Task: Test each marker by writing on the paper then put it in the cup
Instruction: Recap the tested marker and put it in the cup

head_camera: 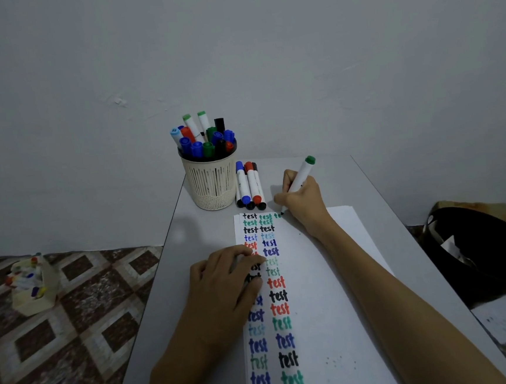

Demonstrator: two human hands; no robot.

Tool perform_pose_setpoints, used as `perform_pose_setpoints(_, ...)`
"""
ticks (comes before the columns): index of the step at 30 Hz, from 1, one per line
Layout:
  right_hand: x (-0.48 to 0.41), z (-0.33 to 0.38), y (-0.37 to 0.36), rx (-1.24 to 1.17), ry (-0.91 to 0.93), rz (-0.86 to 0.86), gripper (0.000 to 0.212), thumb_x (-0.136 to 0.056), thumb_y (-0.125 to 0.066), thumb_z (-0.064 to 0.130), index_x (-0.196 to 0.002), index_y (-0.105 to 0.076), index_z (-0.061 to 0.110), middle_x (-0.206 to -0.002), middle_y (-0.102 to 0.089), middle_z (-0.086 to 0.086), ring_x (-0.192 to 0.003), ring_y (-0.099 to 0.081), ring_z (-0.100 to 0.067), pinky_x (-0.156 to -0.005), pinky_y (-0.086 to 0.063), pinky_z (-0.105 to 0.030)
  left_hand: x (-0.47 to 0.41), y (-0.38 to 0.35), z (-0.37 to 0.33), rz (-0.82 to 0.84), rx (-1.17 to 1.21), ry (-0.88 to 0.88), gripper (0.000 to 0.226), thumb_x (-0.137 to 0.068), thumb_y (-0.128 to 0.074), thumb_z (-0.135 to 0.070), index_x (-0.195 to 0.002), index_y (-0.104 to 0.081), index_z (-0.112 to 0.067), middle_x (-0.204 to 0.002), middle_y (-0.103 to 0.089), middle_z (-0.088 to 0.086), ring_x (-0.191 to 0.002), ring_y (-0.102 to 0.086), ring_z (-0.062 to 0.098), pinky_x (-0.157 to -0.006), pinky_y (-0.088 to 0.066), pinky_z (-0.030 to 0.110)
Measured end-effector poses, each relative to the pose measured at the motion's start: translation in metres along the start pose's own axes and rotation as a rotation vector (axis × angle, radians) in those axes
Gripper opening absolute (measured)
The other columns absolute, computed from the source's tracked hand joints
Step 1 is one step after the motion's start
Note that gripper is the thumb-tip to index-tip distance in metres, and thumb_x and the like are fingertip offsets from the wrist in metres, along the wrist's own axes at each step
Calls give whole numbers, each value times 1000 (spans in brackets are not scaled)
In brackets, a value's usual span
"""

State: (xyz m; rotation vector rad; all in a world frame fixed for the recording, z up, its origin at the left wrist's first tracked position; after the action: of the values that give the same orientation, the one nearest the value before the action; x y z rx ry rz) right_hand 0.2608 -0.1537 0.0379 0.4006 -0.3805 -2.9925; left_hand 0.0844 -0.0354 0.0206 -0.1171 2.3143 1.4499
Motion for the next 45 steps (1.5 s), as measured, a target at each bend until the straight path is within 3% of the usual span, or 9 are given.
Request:
perform_pose_setpoints(7, 0, 1, -2, -6, -11, 21, 38, -73, -63, -14, -60, -38, 13, -58, -40, -2, -53, -41, -9, -49, -40, -12, 0, -1, 1, 10, -1, 5, 47, -89, -19, -49, -122, -49, -35, -127, -43, -15, -120, -28, -2, -92, -12, 20)
perform_pose_setpoints(12, -1, -5, 13, -104, -28, -104, 39, -74, -62, -15, -60, -38, 13, -58, -40, -3, -50, -44, -7, -51, -44, -17, 0, -1, 1, 12, 6, 10, 47, -88, -19, -50, -120, -49, -36, -127, -43, -16, -120, -29, -2, -92, -11, 20)
perform_pose_setpoints(16, -2, -5, 4, 41, -32, -62, 37, -77, -63, -9, -63, -37, 14, -63, -40, -2, -57, -42, -12, -57, -41, -22, 0, -1, 2, 14, 4, 11, 46, -88, -19, -50, -121, -48, -36, -127, -42, -16, -120, -30, -2, -93, -11, 20)
perform_pose_setpoints(29, -3, -5, 2, 2, -42, -11, 38, -76, -59, -13, -62, -36, 13, -63, -37, -4, -59, -40, -14, -59, -44, -23, 0, -1, 2, 7, 20, 3, 48, -88, -19, -51, -121, -49, -34, -127, -43, -15, -120, -30, -1, -93, -14, 22)
perform_pose_setpoints(33, 0, -11, 19, -377, -89, -128, 35, -80, -59, -14, -65, -41, 11, -63, -44, -10, -51, -46, -14, -54, -53, -23, 0, 7, 4, -44, 106, 34, 47, -83, -31, -53, -122, -47, -31, -125, -42, -15, -118, -31, -1, -93, -18, 24)
perform_pose_setpoints(35, 2, -16, 30, -592, -118, -208, 36, -81, -68, -6, -66, -42, 14, -64, -47, -12, -43, -45, -10, -45, -48, -20, 2, 16, 11, -104, 105, 91, 46, -77, -40, -52, -118, -47, -33, -117, -42, -18, -112, -32, -2, -92, -19, 25)
perform_pose_setpoints(38, 1, -19, 35, -643, -138, -256, 39, -76, -78, 5, -69, -41, 17, -61, -49, -5, -44, -41, -8, -40, -38, -18, 5, 23, 23, -161, 72, 163, 43, -70, -41, -50, -109, -51, -33, -105, -46, -18, -102, -38, 1, -88, -19, 27)
perform_pose_setpoints(43, 0, -15, 23, -640, -231, -152, 21, -77, -75, 3, -74, -55, 11, -70, -57, -9, -54, -51, -15, -47, -48, -21, 6, 25, 25, -175, 72, 172, 36, -78, -34, -44, -99, -59, -30, -98, -55, -16, -94, -48, 7, -80, -20, 28)
perform_pose_setpoints(45, -2, -2, 31, -726, -202, -151, 7, -76, -65, 6, -77, -59, 4, -72, -60, -14, -53, -57, -18, -47, -50, -24, 6, 27, 26, -192, 165, 171, 29, -83, -39, -41, -101, -59, -29, -100, -57, -16, -94, -52, 5, -83, -30, 28)
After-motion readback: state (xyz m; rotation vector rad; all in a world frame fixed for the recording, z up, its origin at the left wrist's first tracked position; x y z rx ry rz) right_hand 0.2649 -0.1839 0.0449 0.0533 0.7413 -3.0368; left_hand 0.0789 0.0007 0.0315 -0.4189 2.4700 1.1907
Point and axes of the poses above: each hand's wrist, its own x-axis away from the middle knuckle, its own y-axis out of the back of the hand, z = x × y, the point moved 10 cm from there along -x, towards the middle knuckle
